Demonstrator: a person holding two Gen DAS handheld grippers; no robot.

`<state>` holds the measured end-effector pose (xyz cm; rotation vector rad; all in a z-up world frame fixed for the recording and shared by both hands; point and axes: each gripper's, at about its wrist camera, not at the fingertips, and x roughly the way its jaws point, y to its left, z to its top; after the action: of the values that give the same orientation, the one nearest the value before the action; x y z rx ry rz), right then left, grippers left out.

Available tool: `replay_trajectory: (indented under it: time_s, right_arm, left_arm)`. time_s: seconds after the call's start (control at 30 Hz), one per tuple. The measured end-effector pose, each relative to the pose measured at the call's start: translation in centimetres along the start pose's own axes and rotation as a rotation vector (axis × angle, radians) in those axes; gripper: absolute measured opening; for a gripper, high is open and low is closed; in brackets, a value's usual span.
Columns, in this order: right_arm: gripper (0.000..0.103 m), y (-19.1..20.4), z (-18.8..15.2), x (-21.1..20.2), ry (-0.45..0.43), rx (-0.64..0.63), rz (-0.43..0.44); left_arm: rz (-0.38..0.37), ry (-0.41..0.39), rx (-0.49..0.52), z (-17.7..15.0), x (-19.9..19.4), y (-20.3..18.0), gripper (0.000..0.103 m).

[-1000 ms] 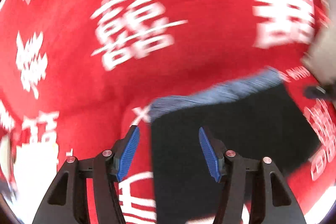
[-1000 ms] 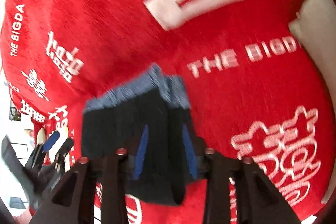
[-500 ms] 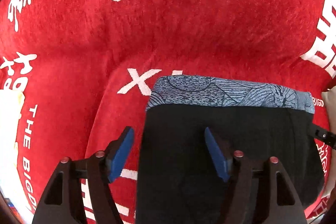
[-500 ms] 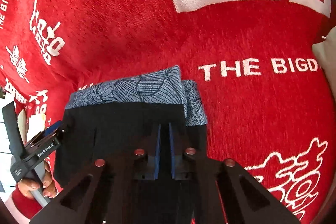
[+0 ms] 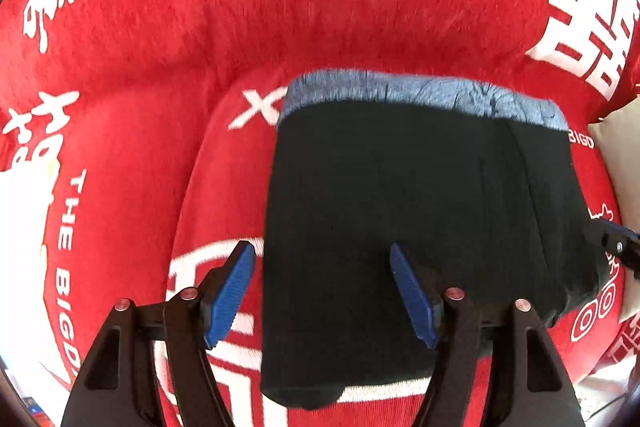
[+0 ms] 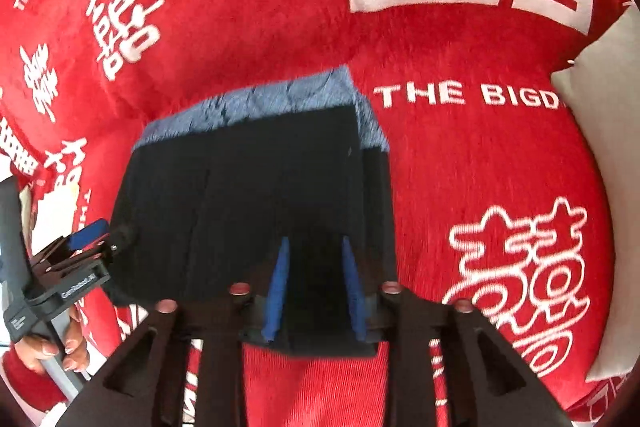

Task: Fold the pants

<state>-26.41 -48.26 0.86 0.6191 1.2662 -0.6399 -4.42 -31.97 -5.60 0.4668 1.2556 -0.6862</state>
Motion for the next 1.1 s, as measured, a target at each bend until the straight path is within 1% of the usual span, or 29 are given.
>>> replay_trajectory:
  time_s: [0.03, 0.1, 0.13, 0.27, 0.3, 0.37, 0.5, 0.57, 0.6, 0.63, 0.67, 0.77, 0.87, 0.97, 1.1]
  right_arm:
    - [0.045, 0.2, -0.6, 0.2, 0.003, -0.004, -0.015]
    - [0.051, 0.4, -1.3, 0.5, 0.004, -0.005, -0.035]
    - [0.055, 0.4, -1.5, 0.7, 0.004, -0.001, -0.043]
    - [0.059, 0.0, -2.1, 1.0, -0.007, 0.038, -0.046]
    - [0.060, 0.0, -2.3, 1.0, -0.008, 0.039, -0.049]
    - [0.066, 0.3, -2.5, 1.2, -0.004, 0.028, -0.058]
    - [0.069, 0.8, -2.6, 1.3, -0.001, 0.011, -0.086]
    - [0.073, 1.1, -2.4, 1.7, 0.006, 0.018, -0.101]
    - [0.074, 1.1, -2.4, 1.8, 0.009, 0.026, -0.105]
    - [0.076, 1.4, -2.2, 2.2, 0.012, 0.036, -0.109]
    - [0.076, 1.3, -2.2, 2.4, 0.018, 0.052, -0.105]
    - [0.076, 0.6, -2.4, 2.3, 0.021, 0.089, -0.093]
    - [0.077, 0.9, -2.6, 2.4, 0.015, 0.075, -0.110]
    - [0.080, 1.1, -2.8, 2.7, 0.017, 0.063, -0.132]
    - [0.081, 0.8, -2.8, 2.9, 0.019, 0.083, -0.132]
  left_arm:
    - [0.001, -0.002, -0.007, -0.1, 0.2, 0.0, 0.072]
    - [0.014, 0.002, -0.014, -0.2, 0.5, 0.0, 0.084]
    - [0.018, 0.007, -0.018, -0.2, 0.6, 0.0, 0.088]
    - [0.010, 0.015, -0.032, -0.3, 0.8, 0.2, 0.088]
    - [0.010, 0.016, -0.032, -0.4, 0.7, 0.2, 0.088]
    - [0.011, 0.021, -0.035, -0.3, 0.8, 0.2, 0.088]
    - [0.015, 0.028, -0.039, -0.4, 0.7, 0.2, 0.088]
    - [0.014, 0.030, -0.037, -0.1, 1.4, 0.4, 0.088]
    - [0.013, 0.031, -0.039, -0.1, 1.5, 0.4, 0.088]
    - [0.017, 0.034, -0.041, -0.1, 1.5, 0.5, 0.092]
    - [0.021, 0.036, -0.041, -0.1, 1.5, 0.5, 0.095]
    - [0.008, 0.046, -0.051, -0.1, 1.7, 0.8, 0.095]
    - [0.006, 0.046, -0.047, -0.2, 1.7, 0.8, 0.095]
    - [0.004, 0.048, -0.044, -0.2, 1.9, 0.8, 0.095]
    - [-0.011, 0.055, -0.056, -0.2, 1.9, 1.1, 0.095]
